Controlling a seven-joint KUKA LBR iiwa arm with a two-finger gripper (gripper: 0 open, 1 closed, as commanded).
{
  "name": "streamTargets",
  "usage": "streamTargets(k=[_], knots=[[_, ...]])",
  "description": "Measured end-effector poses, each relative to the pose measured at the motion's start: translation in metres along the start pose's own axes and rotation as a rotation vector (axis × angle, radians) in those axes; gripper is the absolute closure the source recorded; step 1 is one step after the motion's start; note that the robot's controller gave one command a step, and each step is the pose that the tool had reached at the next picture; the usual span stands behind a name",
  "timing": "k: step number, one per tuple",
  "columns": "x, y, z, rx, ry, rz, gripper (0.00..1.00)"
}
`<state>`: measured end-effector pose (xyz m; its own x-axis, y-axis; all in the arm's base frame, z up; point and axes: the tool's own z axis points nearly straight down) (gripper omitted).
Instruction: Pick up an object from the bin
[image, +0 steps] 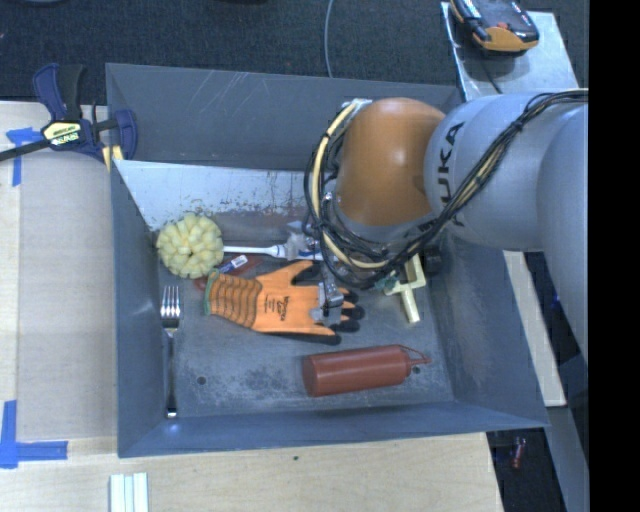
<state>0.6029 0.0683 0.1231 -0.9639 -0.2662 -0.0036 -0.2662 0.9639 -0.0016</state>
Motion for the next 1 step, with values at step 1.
streamTargets(k=[1], knots=[[0.0128, -0.0069, 0.0446, 0.006, -0.022, 0.117, 0.0]])
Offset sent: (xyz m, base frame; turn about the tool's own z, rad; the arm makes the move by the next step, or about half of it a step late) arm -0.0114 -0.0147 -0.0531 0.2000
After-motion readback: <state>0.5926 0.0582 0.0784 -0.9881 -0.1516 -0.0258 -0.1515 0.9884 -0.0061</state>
